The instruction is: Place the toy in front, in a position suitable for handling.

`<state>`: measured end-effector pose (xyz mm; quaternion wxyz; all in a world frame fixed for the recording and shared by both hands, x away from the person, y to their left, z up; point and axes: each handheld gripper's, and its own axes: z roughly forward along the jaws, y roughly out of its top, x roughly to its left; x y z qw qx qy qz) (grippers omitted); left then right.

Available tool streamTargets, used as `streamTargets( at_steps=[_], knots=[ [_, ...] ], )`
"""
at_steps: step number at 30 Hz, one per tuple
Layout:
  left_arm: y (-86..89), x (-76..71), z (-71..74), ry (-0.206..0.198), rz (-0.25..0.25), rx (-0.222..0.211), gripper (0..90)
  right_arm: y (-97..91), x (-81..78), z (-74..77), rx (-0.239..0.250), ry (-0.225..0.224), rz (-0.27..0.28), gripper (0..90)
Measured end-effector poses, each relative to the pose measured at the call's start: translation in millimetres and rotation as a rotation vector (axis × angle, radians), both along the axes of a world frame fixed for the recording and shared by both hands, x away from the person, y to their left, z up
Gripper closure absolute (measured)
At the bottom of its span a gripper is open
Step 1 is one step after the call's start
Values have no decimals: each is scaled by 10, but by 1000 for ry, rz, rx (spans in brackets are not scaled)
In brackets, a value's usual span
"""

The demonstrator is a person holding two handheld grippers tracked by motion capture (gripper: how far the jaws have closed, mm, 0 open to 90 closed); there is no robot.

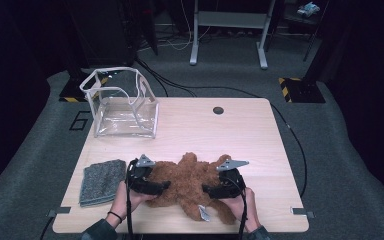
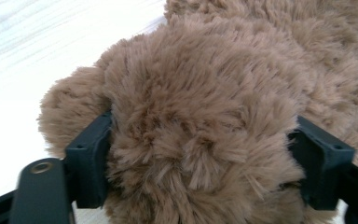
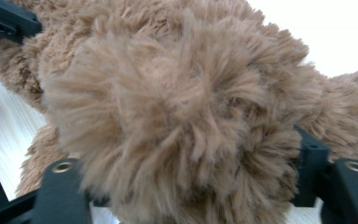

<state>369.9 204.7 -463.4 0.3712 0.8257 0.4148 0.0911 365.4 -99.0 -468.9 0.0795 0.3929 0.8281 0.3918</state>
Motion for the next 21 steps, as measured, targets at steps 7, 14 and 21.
streamTargets(
  at_steps=[7,14,21],
  knots=[
    [-11,-54,-32,-41,4,-8,384,8,-12,-28,9,-8,7,469],
    [-12,-141,-13,-100,7,-37,511,-7,-74,-31,40,-34,-4,553],
    [-51,-132,120,-102,-7,-50,554,-58,-103,52,53,-63,-11,595]
  ],
)
